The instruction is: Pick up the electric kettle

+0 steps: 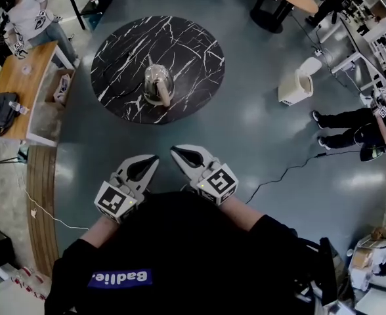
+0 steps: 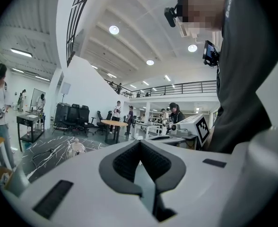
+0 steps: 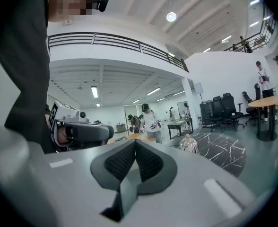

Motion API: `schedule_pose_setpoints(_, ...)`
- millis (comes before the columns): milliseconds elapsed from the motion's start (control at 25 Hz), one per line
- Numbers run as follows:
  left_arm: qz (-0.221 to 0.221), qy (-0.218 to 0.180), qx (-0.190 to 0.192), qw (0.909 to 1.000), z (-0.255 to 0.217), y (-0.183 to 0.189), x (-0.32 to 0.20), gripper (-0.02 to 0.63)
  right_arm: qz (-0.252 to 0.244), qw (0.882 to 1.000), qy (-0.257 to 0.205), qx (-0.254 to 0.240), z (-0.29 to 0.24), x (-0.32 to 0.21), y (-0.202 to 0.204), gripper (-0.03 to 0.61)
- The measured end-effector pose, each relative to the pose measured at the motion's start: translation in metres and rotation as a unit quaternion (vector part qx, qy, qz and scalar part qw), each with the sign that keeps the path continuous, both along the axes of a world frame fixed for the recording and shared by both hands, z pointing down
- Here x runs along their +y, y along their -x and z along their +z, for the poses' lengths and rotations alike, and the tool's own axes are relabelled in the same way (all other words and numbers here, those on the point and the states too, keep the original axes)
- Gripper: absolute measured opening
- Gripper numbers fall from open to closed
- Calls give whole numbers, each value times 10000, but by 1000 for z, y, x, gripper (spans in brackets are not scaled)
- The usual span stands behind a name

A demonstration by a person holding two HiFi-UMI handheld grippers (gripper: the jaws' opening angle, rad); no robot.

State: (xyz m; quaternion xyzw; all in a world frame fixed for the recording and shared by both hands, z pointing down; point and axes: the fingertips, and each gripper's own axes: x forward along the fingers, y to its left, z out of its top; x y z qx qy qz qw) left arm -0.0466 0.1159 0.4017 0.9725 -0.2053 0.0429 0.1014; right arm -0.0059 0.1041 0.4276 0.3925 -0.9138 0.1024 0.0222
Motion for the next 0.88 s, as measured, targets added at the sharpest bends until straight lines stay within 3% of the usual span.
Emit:
schedule_pose_setpoints(200,-371,-45,-13,9993,5,-9,-6,6,-10,10000,50,-33,6,-11,-21,3)
schedule_pose_setpoints(400,-459,-17,-45,9989,7,-4,-24,6,71,9999,131,6,15,-32,-27,8)
schedule_pose_setpoints(720,-113,24,215,9997,6,9,-76,6,376,9987,314,139,29,-85,-21,31)
schedule_pose_setpoints(880,71,77,136,9999,16,24,-108,6,631,9971,392,162,37,-119,-18,44)
